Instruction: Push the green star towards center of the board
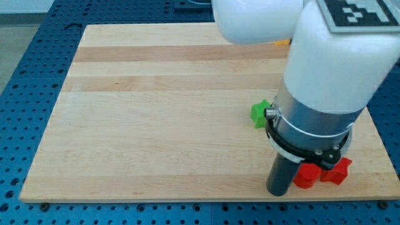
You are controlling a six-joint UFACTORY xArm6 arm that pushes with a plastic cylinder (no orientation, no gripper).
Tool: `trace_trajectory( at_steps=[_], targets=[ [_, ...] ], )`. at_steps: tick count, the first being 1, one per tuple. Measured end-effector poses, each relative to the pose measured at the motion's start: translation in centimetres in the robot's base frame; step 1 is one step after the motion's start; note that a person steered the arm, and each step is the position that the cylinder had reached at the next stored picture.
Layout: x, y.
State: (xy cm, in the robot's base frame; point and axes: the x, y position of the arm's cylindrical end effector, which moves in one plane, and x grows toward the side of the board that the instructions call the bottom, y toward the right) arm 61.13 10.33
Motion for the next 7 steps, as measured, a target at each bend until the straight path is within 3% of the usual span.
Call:
trace_trajectory(
  at_steps=[4,7],
  targets=[
    [-1.3,2.3],
    [-10.2,4.2]
  ],
)
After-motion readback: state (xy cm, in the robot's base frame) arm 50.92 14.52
